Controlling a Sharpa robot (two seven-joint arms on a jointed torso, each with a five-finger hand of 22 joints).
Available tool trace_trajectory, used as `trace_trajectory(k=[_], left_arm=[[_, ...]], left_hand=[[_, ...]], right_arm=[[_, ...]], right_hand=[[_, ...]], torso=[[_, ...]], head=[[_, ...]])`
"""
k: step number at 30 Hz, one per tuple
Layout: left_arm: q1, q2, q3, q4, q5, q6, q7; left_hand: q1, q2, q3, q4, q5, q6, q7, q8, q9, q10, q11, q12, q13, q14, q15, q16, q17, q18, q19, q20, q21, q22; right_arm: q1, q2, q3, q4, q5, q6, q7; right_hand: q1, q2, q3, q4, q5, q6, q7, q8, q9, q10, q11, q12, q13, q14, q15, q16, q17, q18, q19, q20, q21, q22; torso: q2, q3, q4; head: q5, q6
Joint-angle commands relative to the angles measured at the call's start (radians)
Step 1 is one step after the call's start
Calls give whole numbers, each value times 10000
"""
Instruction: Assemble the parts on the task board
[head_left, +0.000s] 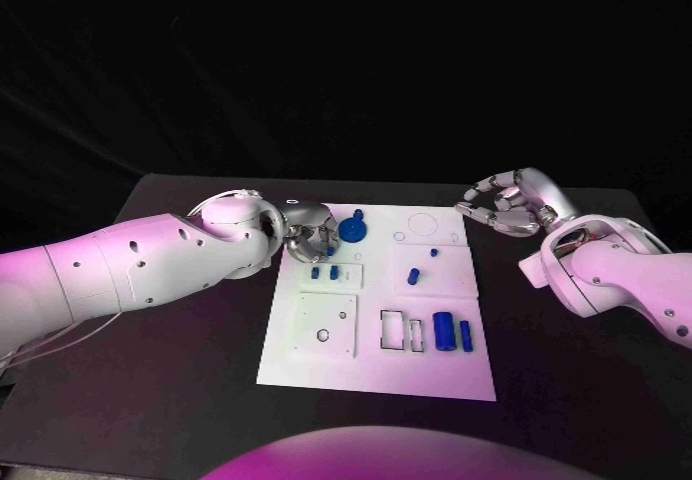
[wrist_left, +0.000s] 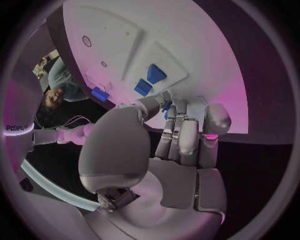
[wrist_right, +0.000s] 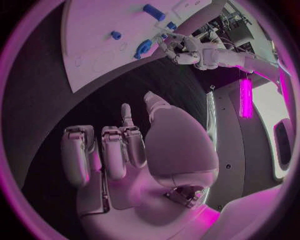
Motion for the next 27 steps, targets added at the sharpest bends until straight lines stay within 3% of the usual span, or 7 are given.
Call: trace_trajectory(k=[1,11,13,15,16,20,27], left_arm=[[-5,-7,-2,17,77,-64,69],[-6,-129,2,-43,197,-325,61],[-5,-198,10,-97,733,-451,209],[-5,-255,37,-111,1287,-486,373],[-5,-282,51,-108,1521,-487,450],[-3,-478,163,-38,2533,-426,730],[19,-1042,378,65,4840,-779,1393]], left_hand=[[40,-82,-55,-12,-43,86,16,61,-16,-115,1,78,36,-122,-7,-102,-179,0,-103,-10,-86,1302],[17,-187,-177,-66,-49,-267,-33,-140,-112,-650,74,387,236,-355,45,-187,-492,22,-268,19,-232,1257],[-161,-261,-1169,149,-39,-1252,-320,-419,-244,-2157,315,245,242,-1321,265,-704,-1818,237,-1257,131,-1541,895],[243,-67,-2743,554,-39,-1696,-389,-315,-230,-2896,446,594,422,-2005,386,-910,-2582,320,-1653,254,-2061,775],[749,-141,-3711,1236,-50,-1947,-449,-134,-175,-3427,540,891,558,-2337,436,-913,-2946,385,-1979,367,-2528,664],[2247,-320,-5208,3552,39,-2399,-460,524,-26,-4367,610,1928,880,-2903,509,-777,-3677,515,-2343,480,-3190,546],[2564,36,-4553,3513,25,-1985,16,1077,-4,-4329,581,2654,951,-3341,553,-928,-4562,543,-2366,513,-3373,527]], right_arm=[[-6,7,3,-1,-68,106,36],[-6,8,3,-45,-104,256,-95],[-6,11,3,-75,-126,358,-154],[-6,13,3,-94,-164,429,-198],[-6,14,3,-103,-184,458,-218],[-7,14,3,-153,-367,653,-357],[-7,32,3,-247,-1251,1411,-701]], right_hand=[[-107,-4,7,30,14,-65,-3,35,9,468,-49,-33,1988,1042,-68,40,2632,17,693,-50,-33,2423],[-93,-41,-6,15,-36,-122,8,5,28,335,-41,-207,1847,1042,-64,40,2632,53,612,-49,-185,2375],[-27,-65,-3,4,-115,-239,33,-48,94,-377,-13,-1152,1092,992,-43,-51,2468,138,419,-36,-552,2258],[5,-79,0,0,-132,-274,43,-61,128,-667,-12,-1558,770,988,-42,-59,2456,160,367,-29,-655,2226],[34,-90,5,-1,-143,-279,41,-60,165,-860,-14,-1850,537,968,-44,-97,2394,188,302,-27,-785,2186],[123,-157,18,1,-190,-285,26,-62,299,-1918,-32,-3576,-846,821,-65,-395,1925,263,137,-45,-1148,2077],[1028,-463,702,-153,18,-255,93,-300,272,-4016,14,-8717,-5041,443,-45,-1339,663,390,-132,-48,-1870,1891]], torso=[[-1,-1,-4],[-5,-3,-8],[-8,-5,-6],[-10,-5,-10],[-3,2,-14],[0,-4,-12],[-27,18,18]], head=[[5,13],[5,28],[-12,36],[-15,53],[-16,68],[-22,88],[-84,123]])
